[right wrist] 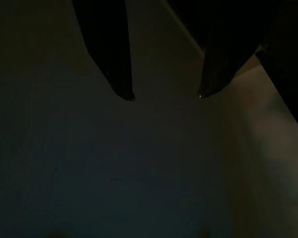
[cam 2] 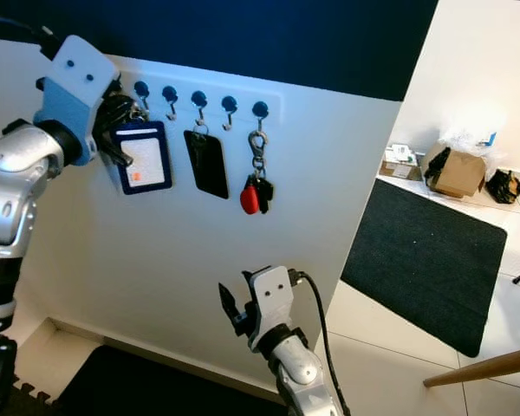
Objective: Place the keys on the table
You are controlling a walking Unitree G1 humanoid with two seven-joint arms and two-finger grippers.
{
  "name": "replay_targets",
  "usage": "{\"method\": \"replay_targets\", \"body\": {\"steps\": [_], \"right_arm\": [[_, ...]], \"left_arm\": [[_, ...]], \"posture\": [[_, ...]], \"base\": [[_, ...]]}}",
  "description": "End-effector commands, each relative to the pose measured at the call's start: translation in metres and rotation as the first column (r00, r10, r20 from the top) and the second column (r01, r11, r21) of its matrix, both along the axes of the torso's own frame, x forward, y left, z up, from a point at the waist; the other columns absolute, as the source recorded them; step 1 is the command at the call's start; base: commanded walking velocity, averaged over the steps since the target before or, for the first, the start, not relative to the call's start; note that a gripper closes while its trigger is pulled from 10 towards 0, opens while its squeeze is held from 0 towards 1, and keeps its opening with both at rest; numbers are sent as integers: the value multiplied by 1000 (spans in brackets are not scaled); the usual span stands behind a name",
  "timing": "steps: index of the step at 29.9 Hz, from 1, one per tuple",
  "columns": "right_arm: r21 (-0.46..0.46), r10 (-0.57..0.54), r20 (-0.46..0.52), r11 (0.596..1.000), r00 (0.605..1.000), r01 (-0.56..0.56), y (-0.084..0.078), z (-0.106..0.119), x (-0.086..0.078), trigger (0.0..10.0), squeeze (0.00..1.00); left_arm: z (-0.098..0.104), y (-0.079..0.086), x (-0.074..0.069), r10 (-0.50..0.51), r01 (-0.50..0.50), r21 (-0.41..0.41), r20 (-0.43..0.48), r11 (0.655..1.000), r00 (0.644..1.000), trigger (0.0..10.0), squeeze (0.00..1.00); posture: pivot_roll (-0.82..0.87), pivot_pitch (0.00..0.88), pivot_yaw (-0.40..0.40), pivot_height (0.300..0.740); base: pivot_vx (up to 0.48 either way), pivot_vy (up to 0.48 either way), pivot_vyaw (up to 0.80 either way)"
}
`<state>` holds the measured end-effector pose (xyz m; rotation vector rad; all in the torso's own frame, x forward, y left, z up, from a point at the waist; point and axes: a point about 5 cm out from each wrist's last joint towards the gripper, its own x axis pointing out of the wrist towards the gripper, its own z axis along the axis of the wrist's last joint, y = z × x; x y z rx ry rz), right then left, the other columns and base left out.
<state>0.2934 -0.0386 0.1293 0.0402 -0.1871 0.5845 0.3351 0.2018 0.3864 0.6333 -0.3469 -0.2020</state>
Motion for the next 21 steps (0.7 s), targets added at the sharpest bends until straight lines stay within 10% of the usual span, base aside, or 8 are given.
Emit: {"method": "replay_targets", "body": {"steps": [1,21], "right_arm": [[21,12,-22,1000,1000,-12,5,-3,-2,10000,0],[22,-4,-22,1000,1000,5,3,-4,-3,10000,0]], "left_arm": [[4,-4,-3,-16,16,24,15,1000,1000,10000,0],[-1,-19,12,-59,60,51,-14,997,998,10000,0]], "posture": [[274,178,-29,740],[264,166,-13,740]], "base": [[0,0,0],[0,0,0]]}}
